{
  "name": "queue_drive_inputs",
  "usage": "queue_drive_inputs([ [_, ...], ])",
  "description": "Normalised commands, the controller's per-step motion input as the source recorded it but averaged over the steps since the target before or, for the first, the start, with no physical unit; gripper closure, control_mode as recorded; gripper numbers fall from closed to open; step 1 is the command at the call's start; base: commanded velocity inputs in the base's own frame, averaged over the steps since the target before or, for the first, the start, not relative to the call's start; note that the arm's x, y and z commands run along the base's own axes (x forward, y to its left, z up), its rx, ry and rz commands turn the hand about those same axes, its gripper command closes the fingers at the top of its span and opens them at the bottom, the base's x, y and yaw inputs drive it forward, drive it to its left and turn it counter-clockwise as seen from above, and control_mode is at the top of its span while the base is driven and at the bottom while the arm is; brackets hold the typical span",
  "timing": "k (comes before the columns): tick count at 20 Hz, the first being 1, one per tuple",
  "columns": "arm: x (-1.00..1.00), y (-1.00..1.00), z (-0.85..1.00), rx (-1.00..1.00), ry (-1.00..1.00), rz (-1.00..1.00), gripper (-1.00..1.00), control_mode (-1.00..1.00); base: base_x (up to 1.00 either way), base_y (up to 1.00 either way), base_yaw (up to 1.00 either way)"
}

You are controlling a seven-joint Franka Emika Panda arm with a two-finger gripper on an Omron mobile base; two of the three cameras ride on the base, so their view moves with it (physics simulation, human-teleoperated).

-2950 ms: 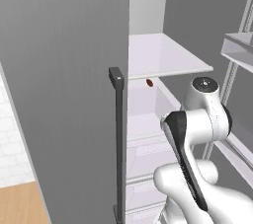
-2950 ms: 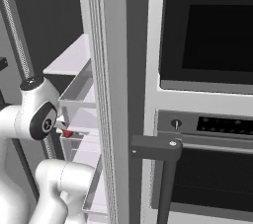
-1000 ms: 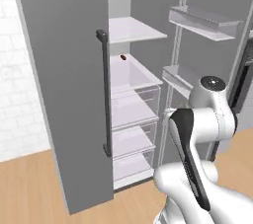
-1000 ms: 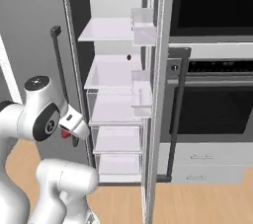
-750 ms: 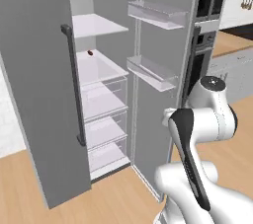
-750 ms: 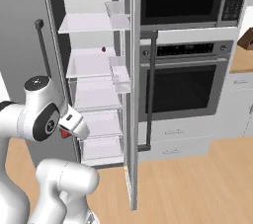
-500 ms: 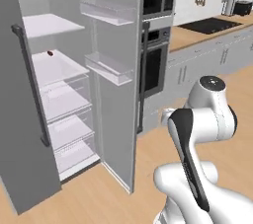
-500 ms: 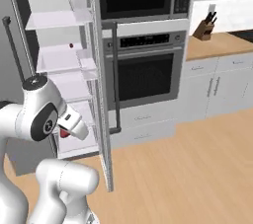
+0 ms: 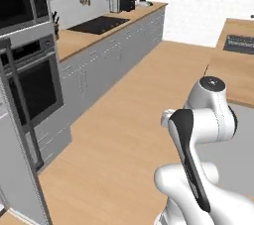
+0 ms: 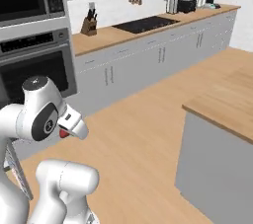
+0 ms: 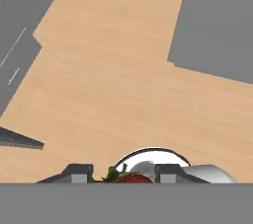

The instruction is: Take the strawberry from the fridge and place it on top of the pancake, located on the dining counter.

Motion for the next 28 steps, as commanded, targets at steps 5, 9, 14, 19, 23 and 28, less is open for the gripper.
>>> queue_drive_inputs([
  [5,0.00,0.00,0.00,0.00,0.00,0.00,1.00,1.00,0.00,-1.00,-0.63],
  [9,0.00,0.00,0.00,0.00,0.00,0.00,1.00,1.00,0.00,-1.00,-0.58],
  [14,0.00,0.00,0.00,0.00,0.00,0.00,1.00,1.00,0.00,-1.00,-0.52],
  [19,0.00,0.00,0.00,0.00,0.00,0.00,1.00,1.00,0.05,-1.00,-0.41],
  [23,0.00,0.00,0.00,0.00,0.00,0.00,1.00,1.00,0.26,-1.00,-0.25],
  [28,0.00,0.00,0.00,0.00,0.00,0.00,1.00,1.00,0.53,-1.00,-0.09],
])
